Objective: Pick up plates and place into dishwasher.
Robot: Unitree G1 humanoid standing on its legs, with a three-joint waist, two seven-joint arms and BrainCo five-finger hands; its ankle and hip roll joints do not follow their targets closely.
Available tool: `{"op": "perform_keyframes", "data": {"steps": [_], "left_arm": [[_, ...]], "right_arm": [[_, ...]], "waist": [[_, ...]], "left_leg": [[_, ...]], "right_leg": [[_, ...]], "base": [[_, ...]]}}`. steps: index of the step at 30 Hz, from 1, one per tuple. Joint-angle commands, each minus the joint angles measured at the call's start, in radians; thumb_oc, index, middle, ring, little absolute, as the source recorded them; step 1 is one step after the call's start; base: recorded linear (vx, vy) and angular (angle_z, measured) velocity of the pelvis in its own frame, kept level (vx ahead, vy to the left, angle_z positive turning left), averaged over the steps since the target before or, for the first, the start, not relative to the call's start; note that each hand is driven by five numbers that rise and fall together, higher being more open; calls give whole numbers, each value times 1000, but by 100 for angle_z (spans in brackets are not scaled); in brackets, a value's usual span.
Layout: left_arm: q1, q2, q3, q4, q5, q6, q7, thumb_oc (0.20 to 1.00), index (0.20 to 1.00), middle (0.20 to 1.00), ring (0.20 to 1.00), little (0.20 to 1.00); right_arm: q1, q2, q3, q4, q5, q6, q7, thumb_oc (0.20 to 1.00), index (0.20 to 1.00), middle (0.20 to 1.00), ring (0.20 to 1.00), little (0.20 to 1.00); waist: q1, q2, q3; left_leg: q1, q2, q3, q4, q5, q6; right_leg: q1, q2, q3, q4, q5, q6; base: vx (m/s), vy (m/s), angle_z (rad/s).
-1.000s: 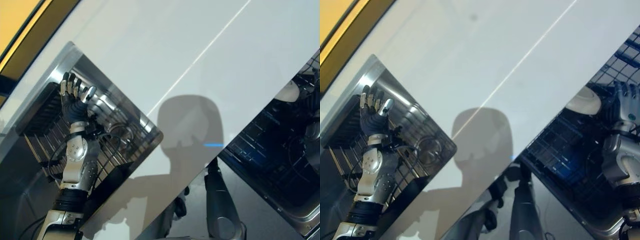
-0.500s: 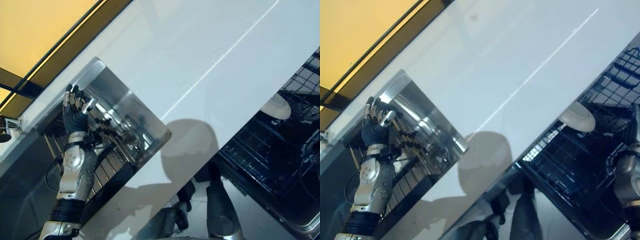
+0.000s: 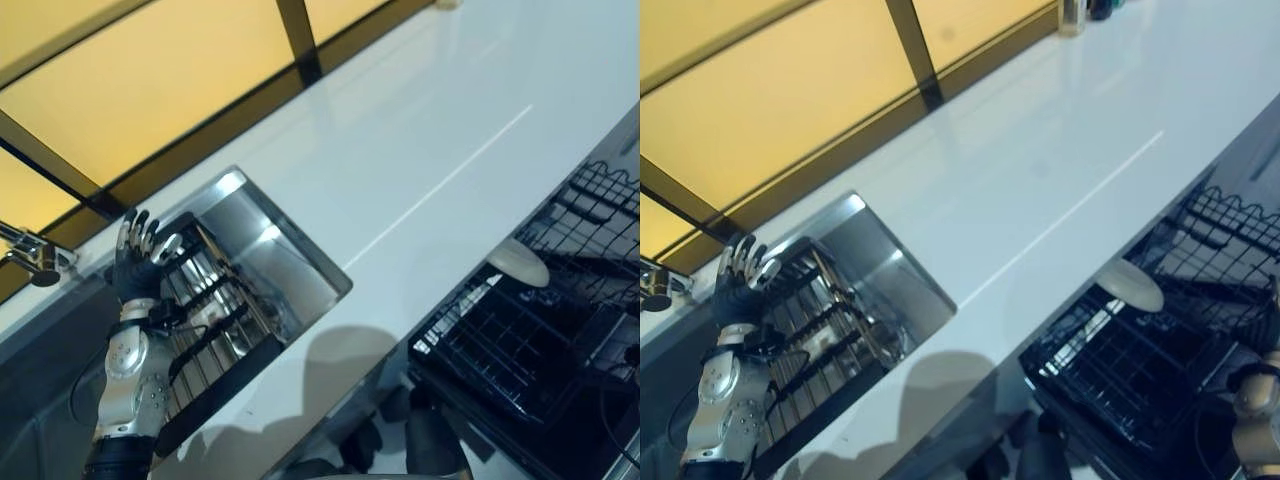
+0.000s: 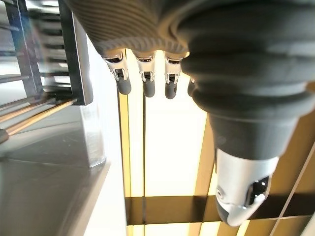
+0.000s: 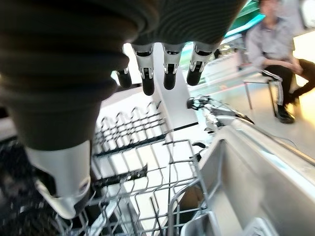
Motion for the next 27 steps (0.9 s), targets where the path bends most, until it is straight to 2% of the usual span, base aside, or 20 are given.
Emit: {"op": "perform_keyframes", "data": {"steps": [1,4,11,16,21,27], "left_arm": [[33,-5,69,28,3,-33,-36,1000,1000,1000,1000,1000],[58,-29,70,48,5,-34,-56,1000,1000,1000,1000,1000],[64,-59,49,83,21,-2,-84,1000,1000,1000,1000,1000],[57,-64,20,92,11,5,-65,1000,1000,1000,1000,1000],[46,-64,5,103,-2,2,-51,1000,1000,1000,1000,1000],[-7,-57,-34,114,-15,-41,-15,1000,1000,1000,1000,1000]], "right_arm": [[37,23,-49,-93,238,-65,-19,1000,1000,1000,1000,1000],[51,69,-53,-146,407,-79,60,1000,1000,1000,1000,1000],[2,92,6,-156,447,-37,132,1000,1000,1000,1000,1000],[-21,78,34,-136,436,2,150,1000,1000,1000,1000,1000],[-38,56,48,-96,429,5,149,1000,1000,1000,1000,1000],[-102,21,55,-61,480,13,80,1000,1000,1000,1000,1000]], "waist": [[-31,-36,-78],[-40,-25,-75],[-41,6,-60],[-41,29,-34],[-35,41,-8],[-32,54,44]], "left_leg": [[-5,-58,19,112,-126,23],[13,-67,13,117,-131,29],[37,-79,15,140,-137,43],[20,-82,9,162,-135,47],[-19,-83,2,187,-128,48],[-128,-72,13,241,-116,41]], "right_leg": [[73,-19,50,-138,18,88],[65,-29,56,-112,17,91],[46,-64,61,-72,39,102],[28,-84,61,-50,44,106],[-1,-93,65,-44,56,106],[-97,-93,75,-8,54,101]], "base": [[104,60,-5],[123,78,-5],[110,57,-10],[42,71,1],[-8,39,1],[-137,20,-4]]}}
